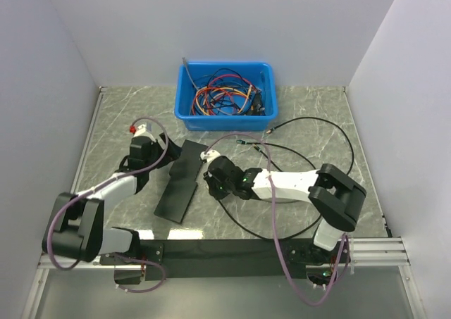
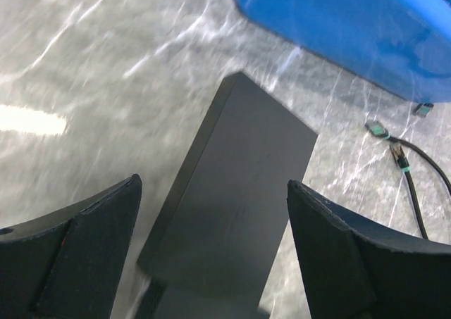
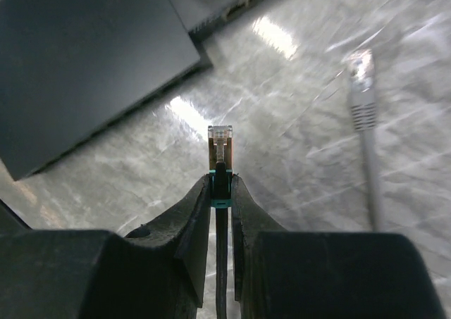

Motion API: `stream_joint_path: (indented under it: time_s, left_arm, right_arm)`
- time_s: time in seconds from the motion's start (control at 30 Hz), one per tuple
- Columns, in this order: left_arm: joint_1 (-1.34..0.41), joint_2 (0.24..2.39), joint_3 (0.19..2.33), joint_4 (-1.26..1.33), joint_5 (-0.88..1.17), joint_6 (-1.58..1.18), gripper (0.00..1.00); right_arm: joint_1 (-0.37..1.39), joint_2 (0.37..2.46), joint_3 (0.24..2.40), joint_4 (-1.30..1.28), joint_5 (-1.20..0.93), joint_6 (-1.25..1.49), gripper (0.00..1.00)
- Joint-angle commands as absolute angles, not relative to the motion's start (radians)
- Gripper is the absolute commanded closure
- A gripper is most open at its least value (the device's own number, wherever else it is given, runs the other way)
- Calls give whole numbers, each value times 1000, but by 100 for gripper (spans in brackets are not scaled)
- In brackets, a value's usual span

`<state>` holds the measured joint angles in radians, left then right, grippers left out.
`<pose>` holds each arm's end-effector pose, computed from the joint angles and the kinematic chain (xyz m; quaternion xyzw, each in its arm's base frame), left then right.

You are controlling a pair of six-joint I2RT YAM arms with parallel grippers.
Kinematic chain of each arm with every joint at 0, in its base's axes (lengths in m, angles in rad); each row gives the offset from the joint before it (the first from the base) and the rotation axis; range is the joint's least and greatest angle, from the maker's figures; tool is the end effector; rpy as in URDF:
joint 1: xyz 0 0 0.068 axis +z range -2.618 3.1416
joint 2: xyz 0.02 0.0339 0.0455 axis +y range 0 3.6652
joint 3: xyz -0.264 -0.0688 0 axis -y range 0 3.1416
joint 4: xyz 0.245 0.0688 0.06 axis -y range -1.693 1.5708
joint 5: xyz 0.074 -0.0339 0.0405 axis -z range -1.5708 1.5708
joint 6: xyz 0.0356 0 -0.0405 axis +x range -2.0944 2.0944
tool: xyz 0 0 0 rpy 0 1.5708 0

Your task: Insert the plug into the switch port

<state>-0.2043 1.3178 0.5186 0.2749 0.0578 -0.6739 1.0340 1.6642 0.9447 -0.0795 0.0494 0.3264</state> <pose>0.2567 -0.0553 0.1805 -0.1874 0.8454 -0.2350 0.4415 0.1779 0.2954 0.1815 -0.3122 0.8720 0.2189 0.3069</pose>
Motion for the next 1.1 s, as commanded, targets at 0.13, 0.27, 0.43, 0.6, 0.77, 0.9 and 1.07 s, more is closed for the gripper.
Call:
stream_joint_path:
  time_s: [0.13,0.27,0.43,0.6,0.77,0.9,1.07]
  left_arm:
    - [-224,1183,408,219,107,-778,9]
    - [-267,1186,399,221,72,-828,8]
    - [-298,1230,391,256,78,-862,9]
    - [-316,1250,373,278,66,-871,9]
    - [-322,1244,353,273,48,-867,9]
    - [-325,1238,338,273,40,-868,9]
    - [-336,1246,337,261,29,-887,11]
  right_arm:
    - [1078,1719,994,-84,-15,344,100]
    - [1101,1752,1031,-126,-2,328,100]
    - [1126,1789,1081,-172,29,313,100]
    - [1131,1815,1114,-204,46,302,100]
    - [1131,1848,1158,-241,63,281,100]
    - [1129,1879,1196,-268,78,265,100]
    - [1129,1905,1233,-285,90,253,100]
